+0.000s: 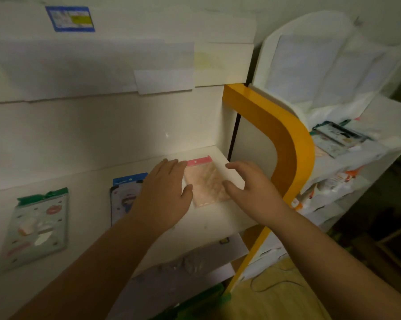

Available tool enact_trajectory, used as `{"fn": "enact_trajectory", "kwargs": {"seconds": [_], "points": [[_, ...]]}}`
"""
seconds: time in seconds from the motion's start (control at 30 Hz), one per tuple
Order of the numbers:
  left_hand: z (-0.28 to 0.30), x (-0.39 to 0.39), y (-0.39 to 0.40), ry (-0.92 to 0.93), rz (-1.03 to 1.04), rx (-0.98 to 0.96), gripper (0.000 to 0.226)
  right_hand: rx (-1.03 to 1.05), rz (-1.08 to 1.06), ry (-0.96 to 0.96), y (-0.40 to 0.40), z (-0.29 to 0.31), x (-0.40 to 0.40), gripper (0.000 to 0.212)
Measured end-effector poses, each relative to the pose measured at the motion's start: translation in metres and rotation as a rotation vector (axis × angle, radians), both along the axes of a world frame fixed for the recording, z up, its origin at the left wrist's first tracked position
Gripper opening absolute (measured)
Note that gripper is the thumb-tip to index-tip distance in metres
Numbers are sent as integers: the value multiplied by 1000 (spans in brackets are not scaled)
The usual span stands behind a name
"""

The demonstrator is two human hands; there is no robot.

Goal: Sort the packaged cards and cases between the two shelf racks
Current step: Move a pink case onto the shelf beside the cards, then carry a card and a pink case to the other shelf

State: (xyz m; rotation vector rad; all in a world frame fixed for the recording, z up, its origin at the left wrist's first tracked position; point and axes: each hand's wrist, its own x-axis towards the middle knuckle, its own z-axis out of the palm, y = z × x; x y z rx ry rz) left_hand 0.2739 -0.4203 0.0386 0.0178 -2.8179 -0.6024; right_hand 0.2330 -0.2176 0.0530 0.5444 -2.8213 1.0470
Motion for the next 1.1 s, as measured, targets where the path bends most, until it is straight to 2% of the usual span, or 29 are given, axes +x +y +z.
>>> {"fn": "enact_trajectory", "kwargs": {"seconds": [0.2, 0.4, 0.6, 0.83, 1.1], "points": [[32, 3, 45, 81, -37, 105, 52, -116, -26, 148, 37, 26, 20, 39], [42, 5, 107, 127, -55, 157, 51, 38, -92, 312, 125, 40, 21, 41], [56, 13, 195, 185, -82, 180, 49, 208, -141, 186, 217, 35, 18, 48], [53, 20, 288, 185, -88, 219, 48, 210, -157, 173, 307, 28, 11, 50], [42, 18, 374, 96, -73, 209, 50, 202, -114, 167, 380, 17, 9, 46]]}}
